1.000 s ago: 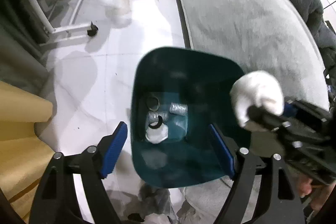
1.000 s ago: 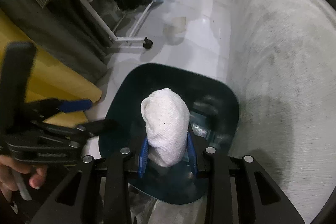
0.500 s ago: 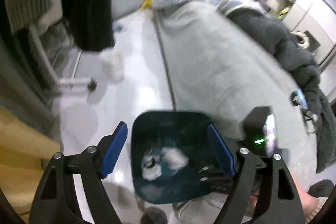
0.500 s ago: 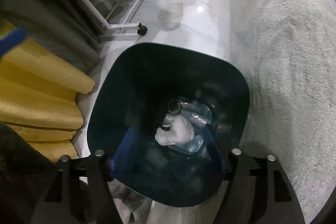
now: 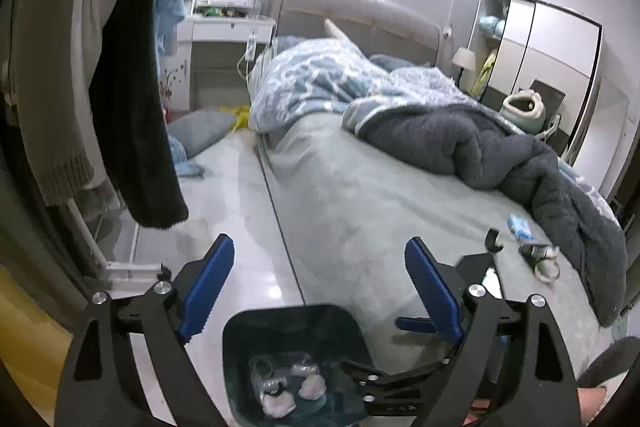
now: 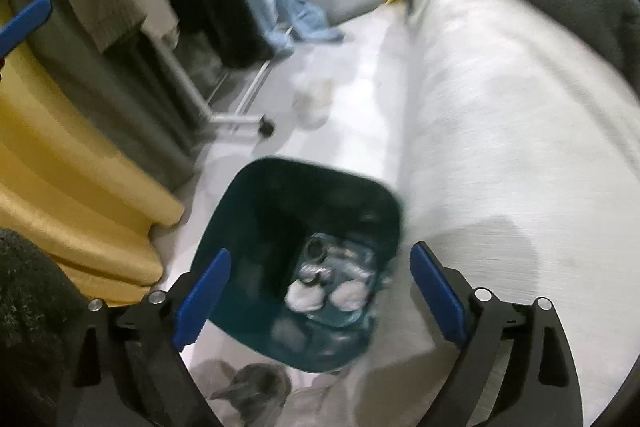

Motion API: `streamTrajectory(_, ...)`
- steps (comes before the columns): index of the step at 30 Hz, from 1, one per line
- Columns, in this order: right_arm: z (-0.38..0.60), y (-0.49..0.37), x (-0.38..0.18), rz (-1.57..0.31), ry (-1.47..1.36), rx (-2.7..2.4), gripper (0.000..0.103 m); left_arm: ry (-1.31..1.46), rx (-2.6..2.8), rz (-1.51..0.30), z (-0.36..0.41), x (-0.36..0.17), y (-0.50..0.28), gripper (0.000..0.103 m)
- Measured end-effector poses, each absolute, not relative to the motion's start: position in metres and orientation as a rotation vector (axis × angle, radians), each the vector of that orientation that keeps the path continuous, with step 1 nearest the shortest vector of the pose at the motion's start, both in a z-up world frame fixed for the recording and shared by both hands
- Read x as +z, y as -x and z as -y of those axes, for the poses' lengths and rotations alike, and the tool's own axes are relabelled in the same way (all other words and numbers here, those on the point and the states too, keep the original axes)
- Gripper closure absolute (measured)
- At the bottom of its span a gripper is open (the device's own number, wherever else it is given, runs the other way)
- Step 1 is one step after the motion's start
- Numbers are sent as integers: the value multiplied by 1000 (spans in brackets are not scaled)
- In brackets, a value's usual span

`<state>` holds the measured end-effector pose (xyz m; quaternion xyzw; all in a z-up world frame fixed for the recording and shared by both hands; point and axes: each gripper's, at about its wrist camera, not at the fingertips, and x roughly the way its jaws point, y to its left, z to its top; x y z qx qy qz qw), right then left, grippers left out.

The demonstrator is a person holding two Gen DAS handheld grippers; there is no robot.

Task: Collect trash
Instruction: 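Grasp a black curved piece with the left tool while the right tool grasps the black tissue pack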

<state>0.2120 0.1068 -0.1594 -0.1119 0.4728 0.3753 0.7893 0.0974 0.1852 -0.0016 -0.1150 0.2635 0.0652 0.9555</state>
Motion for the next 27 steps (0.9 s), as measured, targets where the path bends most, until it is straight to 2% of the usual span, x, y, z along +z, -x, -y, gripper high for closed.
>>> streamTrajectory(3,-79,-219,-144,-972,216,770,7,221,131,-483,-173,8,-98,8)
streamTrajectory(11,4,-237,-111,-831,165,633,5,189,48,-484,-136,14,-121,8)
streamTrajectory(27,135,-279,-79,-775,105,355,4,45,-132,-521,-54,-7,-185,6)
